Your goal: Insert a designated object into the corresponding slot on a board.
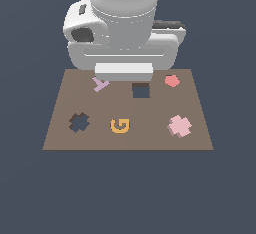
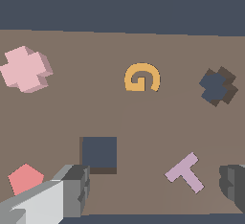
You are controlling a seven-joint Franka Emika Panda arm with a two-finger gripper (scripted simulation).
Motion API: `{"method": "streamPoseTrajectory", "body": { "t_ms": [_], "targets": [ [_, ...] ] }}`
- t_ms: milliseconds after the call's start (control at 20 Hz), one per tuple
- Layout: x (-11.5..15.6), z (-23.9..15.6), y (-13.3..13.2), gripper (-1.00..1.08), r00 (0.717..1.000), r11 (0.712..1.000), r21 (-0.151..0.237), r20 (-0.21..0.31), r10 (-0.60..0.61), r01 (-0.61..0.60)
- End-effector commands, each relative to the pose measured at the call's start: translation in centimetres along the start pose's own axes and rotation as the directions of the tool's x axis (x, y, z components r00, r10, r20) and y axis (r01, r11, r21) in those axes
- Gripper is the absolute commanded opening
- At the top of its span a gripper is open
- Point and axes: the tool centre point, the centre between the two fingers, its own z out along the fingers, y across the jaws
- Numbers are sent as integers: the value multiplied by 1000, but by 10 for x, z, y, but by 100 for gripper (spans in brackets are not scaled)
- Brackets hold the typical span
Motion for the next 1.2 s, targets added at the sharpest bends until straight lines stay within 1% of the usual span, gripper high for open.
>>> {"method": "streamPoseTrajectory", "body": {
  "t_ms": [0,300,550,850,1150],
  "targets": [
    [0,0,0,100,1000,1000,0,0,0,0],
    [6,5,-7,100,1000,1000,2,-1,-19,19],
    [19,18,-25,100,998,998,5,-4,-64,64],
    [43,41,-60,100,989,989,10,-10,-151,151],
    [69,69,-106,100,966,966,15,-17,-257,257]
  ]
}}
